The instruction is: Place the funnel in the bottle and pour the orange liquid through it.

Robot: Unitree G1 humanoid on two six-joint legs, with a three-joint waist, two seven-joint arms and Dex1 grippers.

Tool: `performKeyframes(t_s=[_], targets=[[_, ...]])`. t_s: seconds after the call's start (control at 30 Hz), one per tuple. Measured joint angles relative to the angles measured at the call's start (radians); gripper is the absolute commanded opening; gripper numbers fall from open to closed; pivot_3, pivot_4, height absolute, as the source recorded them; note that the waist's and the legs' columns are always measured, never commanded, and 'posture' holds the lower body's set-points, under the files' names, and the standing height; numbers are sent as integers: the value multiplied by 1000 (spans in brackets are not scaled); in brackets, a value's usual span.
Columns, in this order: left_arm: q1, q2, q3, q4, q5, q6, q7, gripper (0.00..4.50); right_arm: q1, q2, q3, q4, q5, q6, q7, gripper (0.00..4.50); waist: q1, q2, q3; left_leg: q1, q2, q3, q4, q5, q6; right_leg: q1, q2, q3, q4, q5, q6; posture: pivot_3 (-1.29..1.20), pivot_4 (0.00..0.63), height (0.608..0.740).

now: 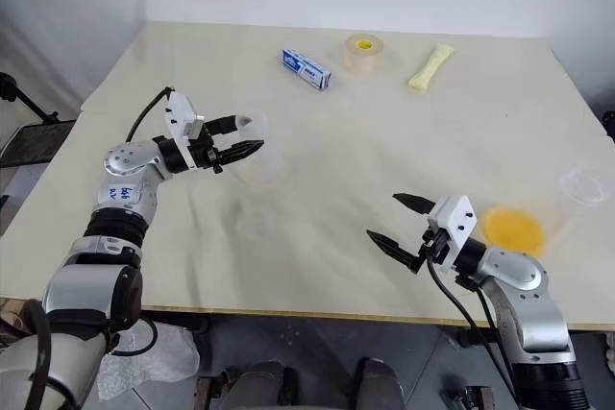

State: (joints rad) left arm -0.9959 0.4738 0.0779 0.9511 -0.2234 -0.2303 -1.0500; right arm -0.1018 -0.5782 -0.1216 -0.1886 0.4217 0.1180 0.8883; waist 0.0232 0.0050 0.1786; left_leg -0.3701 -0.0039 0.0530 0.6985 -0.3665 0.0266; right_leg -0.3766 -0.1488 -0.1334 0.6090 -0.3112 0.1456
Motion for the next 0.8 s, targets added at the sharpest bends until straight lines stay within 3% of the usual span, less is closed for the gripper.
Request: performKeyframes(t_s=[0.33,0.57,0.8], targets=[[-109,-19,17,-13,-22,36,-79,2368,-11,-3,-5,0,21,12,0,4500,1,-1,0,-1,0,-1,0,0,0,0,0,-1,0,0,0,0,150,740],[-160,-168,-76,-115,-20,98,-188,2368,58,-81,-60,-44,94,41,82,4500,2,-2,1,-1,-1,-1,1,0,1,1,-1,-1,0,0,1,0,150,740],[-160,-270,-154,-118,30,137,-162,2368,126,-91,-122,-54,98,43,65,4500,1,-2,1,-1,0,1,1,0,1,0,0,-1,0,0,1,0,150,740]])
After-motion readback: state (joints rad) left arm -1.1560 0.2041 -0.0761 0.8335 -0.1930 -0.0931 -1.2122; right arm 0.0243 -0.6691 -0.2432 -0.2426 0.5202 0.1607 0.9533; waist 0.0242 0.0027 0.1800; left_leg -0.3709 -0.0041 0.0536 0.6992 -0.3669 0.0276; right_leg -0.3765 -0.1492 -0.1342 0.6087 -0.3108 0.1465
